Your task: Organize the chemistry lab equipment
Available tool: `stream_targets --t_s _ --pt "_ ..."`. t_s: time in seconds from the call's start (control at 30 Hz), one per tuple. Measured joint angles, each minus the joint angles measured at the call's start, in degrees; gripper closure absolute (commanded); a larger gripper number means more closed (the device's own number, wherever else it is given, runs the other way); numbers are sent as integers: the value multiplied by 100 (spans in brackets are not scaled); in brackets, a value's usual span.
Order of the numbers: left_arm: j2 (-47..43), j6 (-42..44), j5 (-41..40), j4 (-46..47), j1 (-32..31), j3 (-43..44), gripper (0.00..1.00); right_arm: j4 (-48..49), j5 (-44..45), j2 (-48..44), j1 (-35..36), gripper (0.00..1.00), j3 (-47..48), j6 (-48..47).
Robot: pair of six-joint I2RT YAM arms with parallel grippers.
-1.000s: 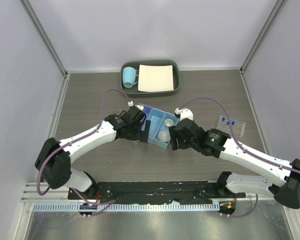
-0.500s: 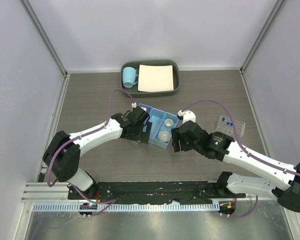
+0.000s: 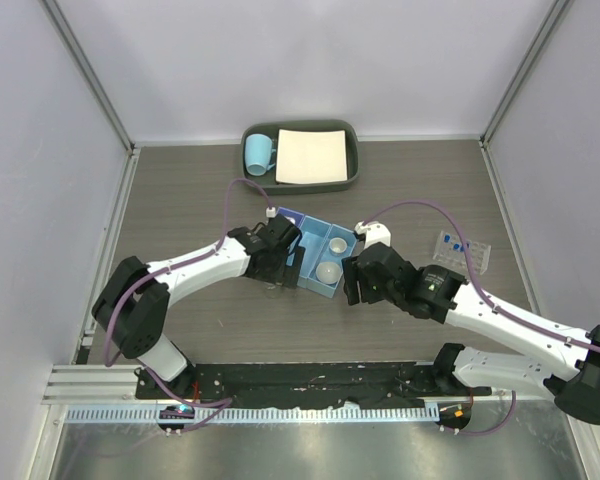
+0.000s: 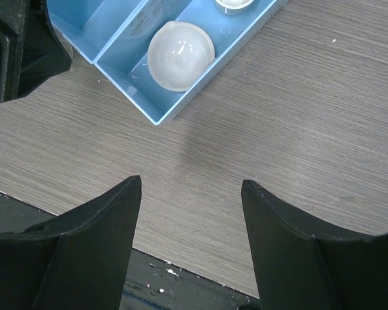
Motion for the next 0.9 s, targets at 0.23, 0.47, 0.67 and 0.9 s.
stream_targets --t_s 0.23,0.47,0.67,0.9 --pt "0 -2 2 76 0 -52 11 31 -17 2 0 32 -35 2" --pt "0 -11 2 87 2 -177 20 79 -52 2 0 32 -50 2" --pt "0 -17 2 96 20 -249 30 109 -81 15 0 32 -61 2" --pt "0 -20 4 122 39 -264 47 111 -101 17 0 33 -83 4"
